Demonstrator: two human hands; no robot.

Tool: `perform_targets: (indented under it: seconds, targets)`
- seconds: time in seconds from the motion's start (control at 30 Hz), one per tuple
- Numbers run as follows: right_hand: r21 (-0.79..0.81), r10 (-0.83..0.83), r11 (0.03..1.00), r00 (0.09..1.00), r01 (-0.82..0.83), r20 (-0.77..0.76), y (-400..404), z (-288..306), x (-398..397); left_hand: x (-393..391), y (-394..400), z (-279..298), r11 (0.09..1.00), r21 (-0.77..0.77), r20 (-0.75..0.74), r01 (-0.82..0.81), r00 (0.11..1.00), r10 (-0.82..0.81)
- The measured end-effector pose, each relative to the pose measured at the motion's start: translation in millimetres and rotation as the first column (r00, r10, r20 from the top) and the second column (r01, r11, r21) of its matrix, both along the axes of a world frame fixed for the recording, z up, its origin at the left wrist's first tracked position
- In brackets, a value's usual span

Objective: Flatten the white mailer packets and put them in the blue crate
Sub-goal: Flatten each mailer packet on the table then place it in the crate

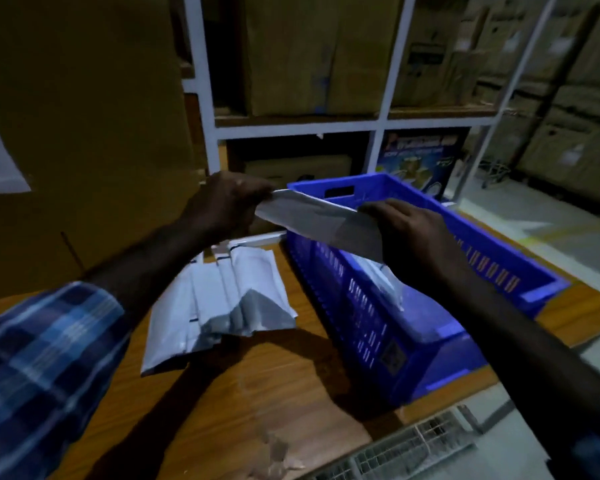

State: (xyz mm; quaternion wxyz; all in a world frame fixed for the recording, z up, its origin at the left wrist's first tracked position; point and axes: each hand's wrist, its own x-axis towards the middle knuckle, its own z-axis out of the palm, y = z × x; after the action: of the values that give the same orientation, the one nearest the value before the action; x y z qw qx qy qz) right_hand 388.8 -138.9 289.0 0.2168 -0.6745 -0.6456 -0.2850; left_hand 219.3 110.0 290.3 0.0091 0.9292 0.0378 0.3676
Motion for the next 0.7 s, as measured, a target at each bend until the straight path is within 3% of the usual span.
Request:
perform_targets:
  seconds: [0.27, 0.4, 0.57, 0.7]
  targets:
    - [-0.119, -0.072, 0.991, 0.988, 0.056, -0.139, -30.0, -13.9, 107.8, 158.1, -19.2, -2.7, 1.000, -0.019, -0.039, -0.009, 0.999, 0.008]
    - [-0.269, -0.088, 0.963, 0.970, 0.024, -0.227, -30.2, -33.0, 159.0, 231.1, -24.9, -21.5, 0.996, -0.087, -0.066, 0.035, 0.997, -0.041]
    - [-0.343, -0.111, 0.939, 0.965, 0.024, -0.237, -26.6, -53.1, 183.0, 275.2, -14.6, -40.2, 0.987, -0.151, -0.198, -0.061, 0.980, 0.030]
    - [-0.420, -0.195, 0.904, 0.952, 0.080, -0.238, -21.3, -69.8, 207.6, 312.1, -19.6, -49.8, 0.993, -0.097, -0.338, -0.064, 0.941, 0.028]
